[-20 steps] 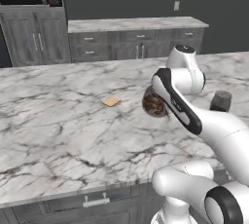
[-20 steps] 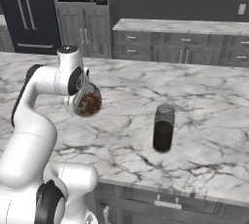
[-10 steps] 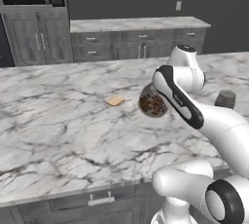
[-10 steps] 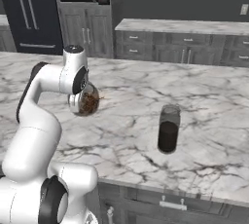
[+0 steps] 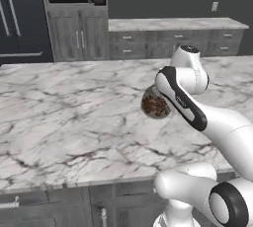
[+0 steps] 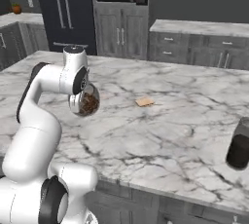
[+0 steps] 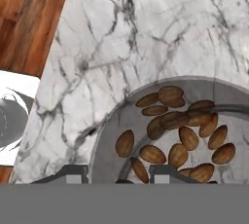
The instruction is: Pick the jar and jar from the dining table and place them in the open cabinet. Close the cabinet after placing the objects.
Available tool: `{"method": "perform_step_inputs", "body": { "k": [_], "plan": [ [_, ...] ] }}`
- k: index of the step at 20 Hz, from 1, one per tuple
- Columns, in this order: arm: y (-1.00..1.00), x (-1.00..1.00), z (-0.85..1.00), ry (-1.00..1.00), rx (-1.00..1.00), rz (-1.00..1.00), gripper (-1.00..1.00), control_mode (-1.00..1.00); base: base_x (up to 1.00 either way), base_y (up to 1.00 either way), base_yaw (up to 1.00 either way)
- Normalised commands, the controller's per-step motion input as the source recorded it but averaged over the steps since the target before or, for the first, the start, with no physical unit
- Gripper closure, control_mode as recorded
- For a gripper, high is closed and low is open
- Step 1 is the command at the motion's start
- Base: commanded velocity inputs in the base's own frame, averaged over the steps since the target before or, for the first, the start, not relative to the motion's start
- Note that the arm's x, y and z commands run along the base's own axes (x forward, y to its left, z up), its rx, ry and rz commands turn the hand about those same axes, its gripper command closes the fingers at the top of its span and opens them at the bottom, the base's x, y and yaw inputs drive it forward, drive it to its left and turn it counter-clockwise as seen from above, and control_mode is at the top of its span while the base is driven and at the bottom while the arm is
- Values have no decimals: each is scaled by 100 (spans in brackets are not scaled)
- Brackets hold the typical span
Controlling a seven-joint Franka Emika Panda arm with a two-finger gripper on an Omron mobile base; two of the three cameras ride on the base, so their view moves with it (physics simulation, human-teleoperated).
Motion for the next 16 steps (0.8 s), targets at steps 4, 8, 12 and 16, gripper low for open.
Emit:
{"method": "perform_step_inputs", "body": {
  "k": [4, 8, 12, 16],
  "plan": [
    [0, 0, 0, 0, 0, 0, 100, 100, -10, 100, 28],
    [0, 0, 0, 0, 0, 0, 100, 100, -12, 100, 28],
    [0, 0, 0, 0, 0, 0, 100, 100, -4, 100, 27],
    [0, 0, 0, 0, 0, 0, 100, 100, 0, 100, 25]
  ]
}}
